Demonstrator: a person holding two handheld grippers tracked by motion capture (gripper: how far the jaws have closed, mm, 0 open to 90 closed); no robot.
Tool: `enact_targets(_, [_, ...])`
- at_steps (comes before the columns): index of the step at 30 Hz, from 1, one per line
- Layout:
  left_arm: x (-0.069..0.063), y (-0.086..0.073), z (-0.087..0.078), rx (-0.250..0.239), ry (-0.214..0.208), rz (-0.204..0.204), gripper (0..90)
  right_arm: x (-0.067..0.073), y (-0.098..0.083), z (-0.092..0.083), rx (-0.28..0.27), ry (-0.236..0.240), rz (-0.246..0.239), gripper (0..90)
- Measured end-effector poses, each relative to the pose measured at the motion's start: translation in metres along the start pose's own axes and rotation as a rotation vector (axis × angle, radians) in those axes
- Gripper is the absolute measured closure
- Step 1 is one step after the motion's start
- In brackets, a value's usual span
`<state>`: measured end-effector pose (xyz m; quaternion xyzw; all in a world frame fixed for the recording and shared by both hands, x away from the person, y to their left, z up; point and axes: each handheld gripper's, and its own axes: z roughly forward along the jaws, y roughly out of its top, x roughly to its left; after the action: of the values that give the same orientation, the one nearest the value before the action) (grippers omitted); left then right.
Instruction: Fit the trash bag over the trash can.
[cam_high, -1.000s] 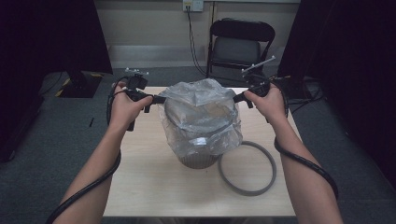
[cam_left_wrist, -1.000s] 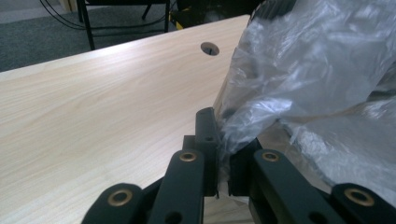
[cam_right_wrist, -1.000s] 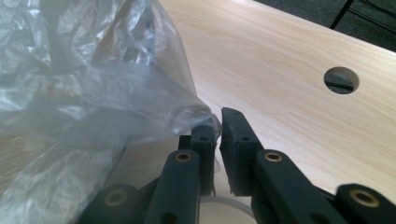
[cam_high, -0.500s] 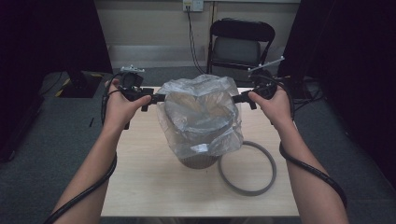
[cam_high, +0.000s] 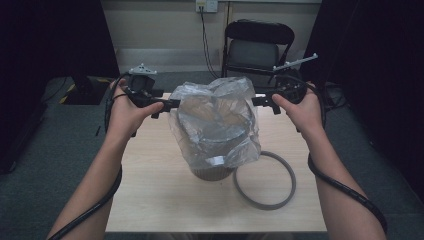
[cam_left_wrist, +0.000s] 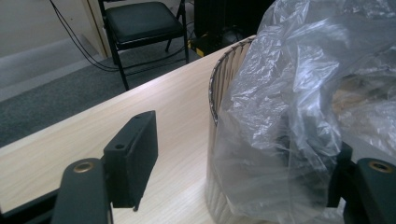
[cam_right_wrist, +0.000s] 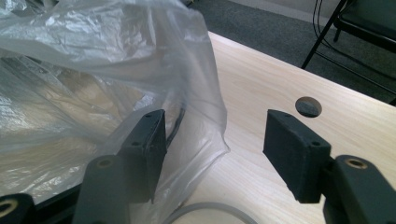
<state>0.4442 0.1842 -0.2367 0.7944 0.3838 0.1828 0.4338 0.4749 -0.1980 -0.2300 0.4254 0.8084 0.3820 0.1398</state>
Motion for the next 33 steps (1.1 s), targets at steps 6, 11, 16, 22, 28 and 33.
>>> enact_targets(6, [0.000,-0.002,0.001,0.064,-0.068,0.022,24.7,0.006,0.007,0.005,0.007,0.017,-0.018,39.7])
enact_targets(11, [0.001,0.001,0.001,0.049,-0.099,0.029,21.5,0.013,0.015,0.012,0.012,0.027,-0.036,46.4])
enact_targets(16, [0.007,0.006,-0.003,-0.017,-0.114,0.012,23.7,0.013,0.022,0.015,0.016,0.039,-0.044,57.9])
enact_targets(22, [0.016,0.007,0.000,-0.086,-0.143,-0.047,44.7,0.010,0.027,0.020,0.025,0.036,-0.044,66.0])
enact_targets(28, [0.024,0.004,0.016,-0.076,-0.150,-0.137,69.6,0.003,0.030,0.030,0.038,0.041,-0.042,76.2])
enact_targets(33, [0.032,0.002,0.032,-0.048,-0.117,-0.145,76.3,-0.004,0.031,0.041,0.047,0.034,-0.038,82.8])
